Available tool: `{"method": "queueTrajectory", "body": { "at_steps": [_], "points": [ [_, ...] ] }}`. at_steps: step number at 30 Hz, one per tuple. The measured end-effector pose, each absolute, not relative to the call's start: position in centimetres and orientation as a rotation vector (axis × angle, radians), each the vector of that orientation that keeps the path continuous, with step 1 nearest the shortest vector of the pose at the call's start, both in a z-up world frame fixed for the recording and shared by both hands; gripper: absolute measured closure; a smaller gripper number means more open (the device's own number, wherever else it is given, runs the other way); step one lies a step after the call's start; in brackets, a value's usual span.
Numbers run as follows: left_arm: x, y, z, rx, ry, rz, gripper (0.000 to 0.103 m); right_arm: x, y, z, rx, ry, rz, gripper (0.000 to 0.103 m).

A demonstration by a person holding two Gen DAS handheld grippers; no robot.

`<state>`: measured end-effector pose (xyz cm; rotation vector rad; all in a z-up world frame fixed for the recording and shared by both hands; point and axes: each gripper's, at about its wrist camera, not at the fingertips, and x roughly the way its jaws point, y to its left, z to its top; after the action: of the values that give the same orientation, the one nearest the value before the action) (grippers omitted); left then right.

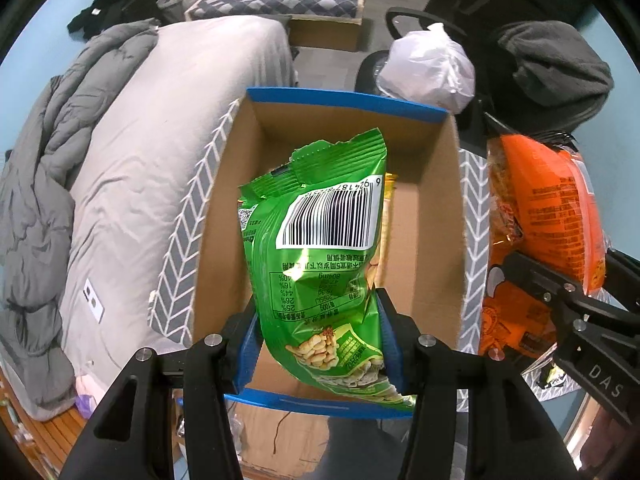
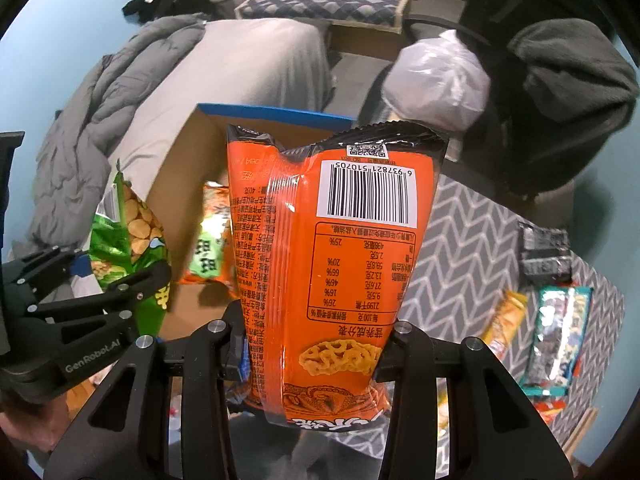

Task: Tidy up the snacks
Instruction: 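Carry both bags over the cardboard box and open both tools to drop them, then move both tools back over the remaining snacks on the table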

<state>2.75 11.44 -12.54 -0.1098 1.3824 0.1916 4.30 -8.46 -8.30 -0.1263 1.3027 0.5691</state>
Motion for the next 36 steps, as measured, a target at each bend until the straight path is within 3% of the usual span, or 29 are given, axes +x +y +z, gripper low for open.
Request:
{"method": "queueTrajectory", "body": {
  "at_steps": [23,28,33,36],
  "points": [
    [2.7,15.6,-17.1,-0.108,1.456,0.232,0.051,4.2,-0.8,-13.2,-0.136,1.41,0.626,0.062],
    [2.6,15.6,-16.9,-0.089,1.455,0.246,0.037,4.3,-0.9,-13.4,-0.135,1.422,0.612,0.06],
    [2.3,15.9,-16.4,-0.107,1.456,0.255,0.036,4.3,-1.4,-13.0,-0.138,1.407,0.583,0.034],
    [2.1,16.0,-16.1,-0.122,1.455,0.26,0.036,4.3,-1.7,-12.6,-0.132,1.393,0.577,0.033]
  ]
}}
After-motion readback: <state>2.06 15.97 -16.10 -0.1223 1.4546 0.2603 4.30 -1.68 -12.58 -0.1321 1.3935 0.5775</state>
